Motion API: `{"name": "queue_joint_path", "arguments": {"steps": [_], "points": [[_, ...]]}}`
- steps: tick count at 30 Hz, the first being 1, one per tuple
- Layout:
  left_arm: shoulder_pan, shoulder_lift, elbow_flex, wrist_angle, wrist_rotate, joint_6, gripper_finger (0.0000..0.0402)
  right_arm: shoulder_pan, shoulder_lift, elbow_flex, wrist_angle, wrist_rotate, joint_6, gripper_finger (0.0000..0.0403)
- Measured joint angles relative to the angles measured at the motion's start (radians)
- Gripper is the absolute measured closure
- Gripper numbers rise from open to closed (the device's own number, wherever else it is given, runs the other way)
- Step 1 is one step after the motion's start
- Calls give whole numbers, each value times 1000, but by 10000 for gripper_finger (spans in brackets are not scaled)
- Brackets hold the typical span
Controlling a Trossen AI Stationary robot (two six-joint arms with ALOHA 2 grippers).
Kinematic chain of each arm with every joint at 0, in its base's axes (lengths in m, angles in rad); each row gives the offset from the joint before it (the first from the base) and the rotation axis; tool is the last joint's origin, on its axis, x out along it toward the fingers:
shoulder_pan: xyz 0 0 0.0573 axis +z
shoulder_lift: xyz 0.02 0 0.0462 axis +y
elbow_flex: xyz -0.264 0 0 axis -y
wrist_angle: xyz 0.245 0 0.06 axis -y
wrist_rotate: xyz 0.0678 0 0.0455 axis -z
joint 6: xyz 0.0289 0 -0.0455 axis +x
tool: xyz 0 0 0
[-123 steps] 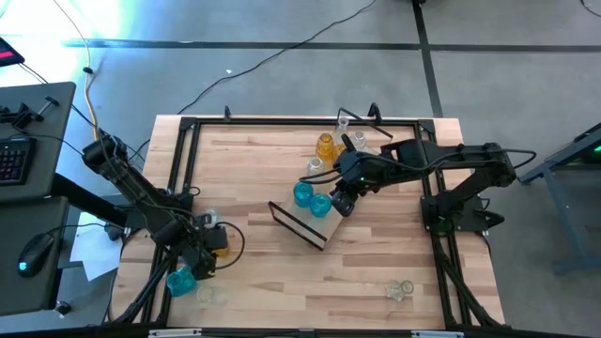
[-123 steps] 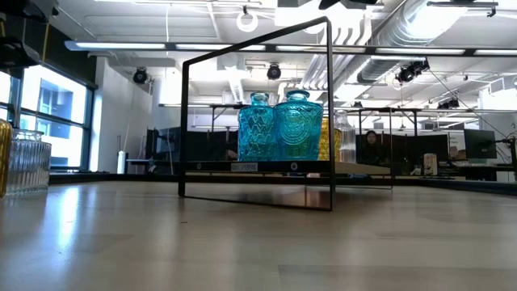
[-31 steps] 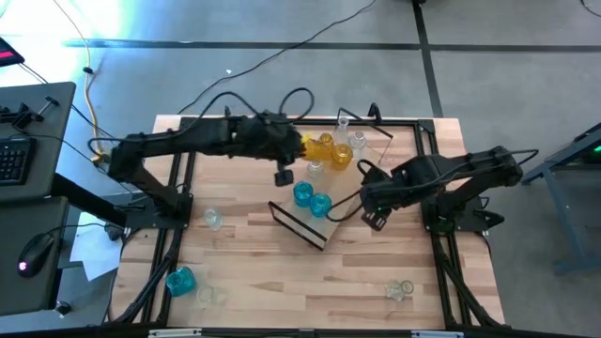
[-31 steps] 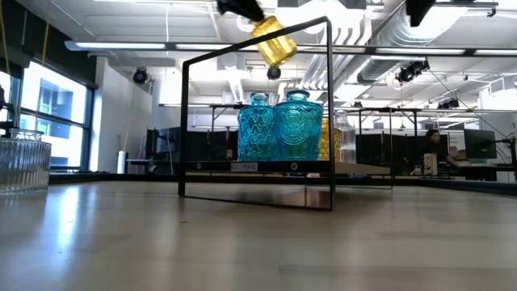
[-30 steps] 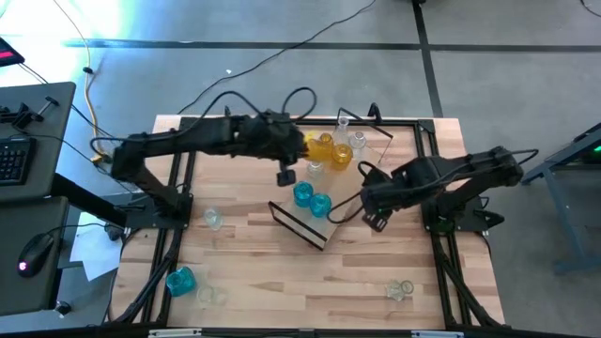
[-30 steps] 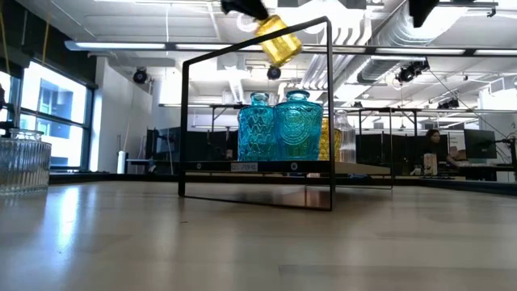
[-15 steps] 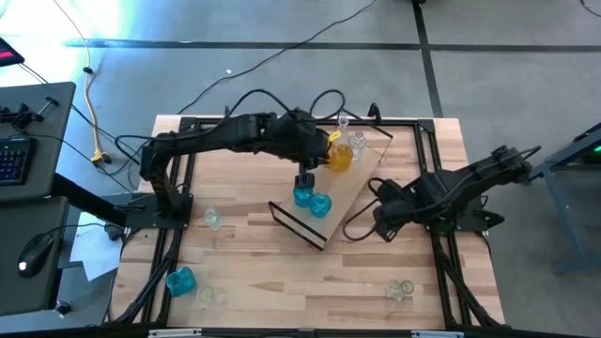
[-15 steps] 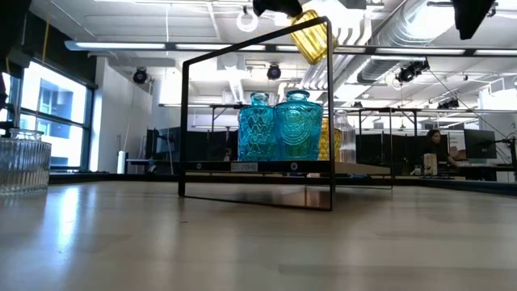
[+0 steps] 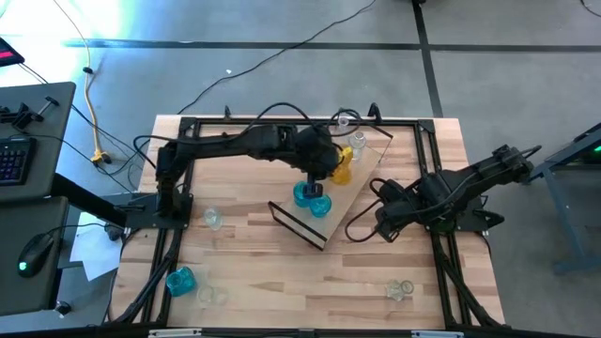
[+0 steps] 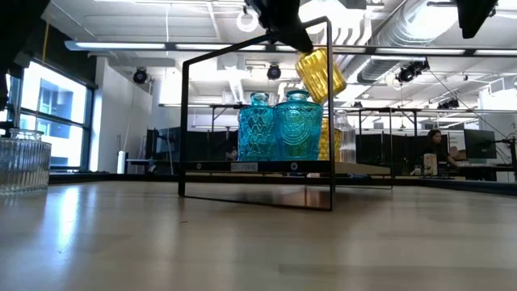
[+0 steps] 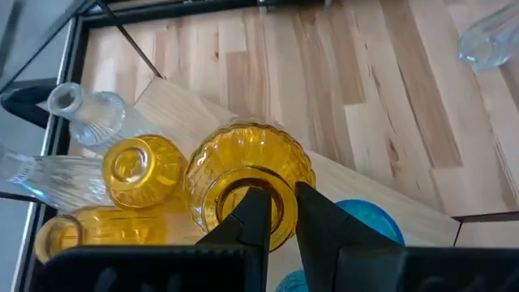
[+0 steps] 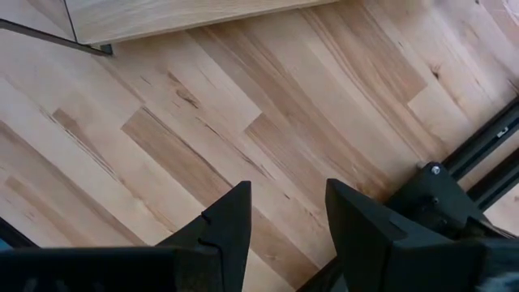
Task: Sort vases onto shelf
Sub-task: Put the yellow vase on the shelf and align with the other yellow vase
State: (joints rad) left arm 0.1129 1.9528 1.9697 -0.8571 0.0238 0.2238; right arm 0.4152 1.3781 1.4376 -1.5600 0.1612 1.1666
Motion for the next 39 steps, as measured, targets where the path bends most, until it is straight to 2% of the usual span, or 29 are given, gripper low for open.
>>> {"name": "queue_joint_path", "arguments": {"steps": [14, 24, 39], "points": [[-2, 65, 0, 82, 23, 5, 369, 0, 0, 1, 6, 7, -8, 263], [19, 66, 0, 64, 24, 1, 369, 0, 0, 1, 17, 18, -8, 263], [26, 149, 0, 53, 32, -5, 369, 0, 0, 1, 32, 22, -7, 263]]}}
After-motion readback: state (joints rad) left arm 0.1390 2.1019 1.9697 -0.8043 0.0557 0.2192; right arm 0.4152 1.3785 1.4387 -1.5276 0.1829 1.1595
